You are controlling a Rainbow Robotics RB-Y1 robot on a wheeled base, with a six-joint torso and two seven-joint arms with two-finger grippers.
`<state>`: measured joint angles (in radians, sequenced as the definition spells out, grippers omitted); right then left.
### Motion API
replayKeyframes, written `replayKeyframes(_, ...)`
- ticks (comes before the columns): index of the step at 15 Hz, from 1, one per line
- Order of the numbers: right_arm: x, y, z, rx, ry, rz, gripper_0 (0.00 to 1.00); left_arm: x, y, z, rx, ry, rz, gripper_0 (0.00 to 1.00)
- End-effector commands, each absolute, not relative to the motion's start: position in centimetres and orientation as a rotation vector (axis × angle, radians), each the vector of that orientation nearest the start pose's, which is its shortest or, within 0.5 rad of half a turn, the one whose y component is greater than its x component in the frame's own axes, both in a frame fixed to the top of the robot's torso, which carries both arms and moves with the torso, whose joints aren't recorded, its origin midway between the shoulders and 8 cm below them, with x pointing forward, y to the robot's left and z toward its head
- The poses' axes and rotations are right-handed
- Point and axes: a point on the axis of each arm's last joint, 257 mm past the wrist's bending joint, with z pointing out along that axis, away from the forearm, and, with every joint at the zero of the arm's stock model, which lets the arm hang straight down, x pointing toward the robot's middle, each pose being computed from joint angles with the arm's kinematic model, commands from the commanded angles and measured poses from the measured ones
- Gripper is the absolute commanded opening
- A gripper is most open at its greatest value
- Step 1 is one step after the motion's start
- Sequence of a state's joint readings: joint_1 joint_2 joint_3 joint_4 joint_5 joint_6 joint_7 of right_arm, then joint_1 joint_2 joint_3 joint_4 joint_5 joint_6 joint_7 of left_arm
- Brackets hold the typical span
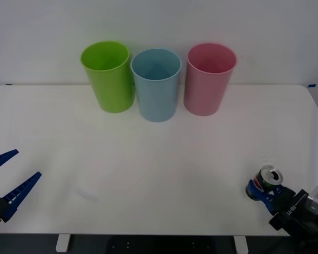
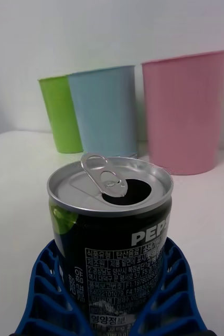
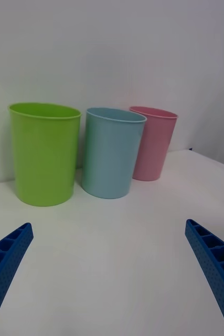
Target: Grasp the object on the table and drop it into the matching bin: aluminum can to the light blue bin, PET bottle to the pink bin.
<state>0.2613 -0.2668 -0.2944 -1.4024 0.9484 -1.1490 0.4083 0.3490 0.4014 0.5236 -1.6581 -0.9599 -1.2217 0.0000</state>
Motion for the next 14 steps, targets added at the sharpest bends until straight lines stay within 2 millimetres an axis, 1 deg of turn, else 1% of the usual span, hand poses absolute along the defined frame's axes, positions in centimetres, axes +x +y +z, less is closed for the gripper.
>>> replayKeyframes(1, 37.8, -25.1, -23.8, -0.477, 1.355, 0.554, 0.00, 34.2, 33.0, -16.9, 0.465, 1.441, -0.567, 1.00)
replayKeyframes(2, 38.0, -24.9, -22.8, -0.471, 1.344, 0.578, 0.00, 34.2, 33.0, -16.9, 0.465, 1.441, -0.567, 1.00)
replayKeyframes(4, 38.4, -23.8, -20.2, -0.477, 1.308, 0.624, 0.00, 34.2, 33.0, -16.9, 0.465, 1.441, -0.567, 1.00)
replayKeyframes(5, 38.6, -23.4, -19.3, -0.479, 1.299, 0.647, 0.00, 34.2, 33.0, -16.9, 0.465, 1.441, -0.567, 1.00)
replayKeyframes(8, 39.0, -21.3, -15.6, -0.510, 1.267, 0.715, 0.00, 34.2, 33.0, -16.9, 0.465, 1.441, -0.567, 1.00)
replayKeyframes(9, 39.2, -20.8, -14.9, -0.512, 1.266, 0.725, 0.00, 34.2, 33.0, -16.9, 0.465, 1.441, -0.567, 1.00)
replayKeyframes(11, 40.1, -19.3, -12.5, -0.527, 1.256, 0.749, 0.00, 34.2, 33.0, -16.9, 0.465, 1.441, -0.567, 1.00)
replayKeyframes(14, 41.6, -17.9, -10.1, -0.581, 1.241, 0.755, 0.00, 34.2, 33.0, -16.9, 0.465, 1.441, -0.567, 1.00)
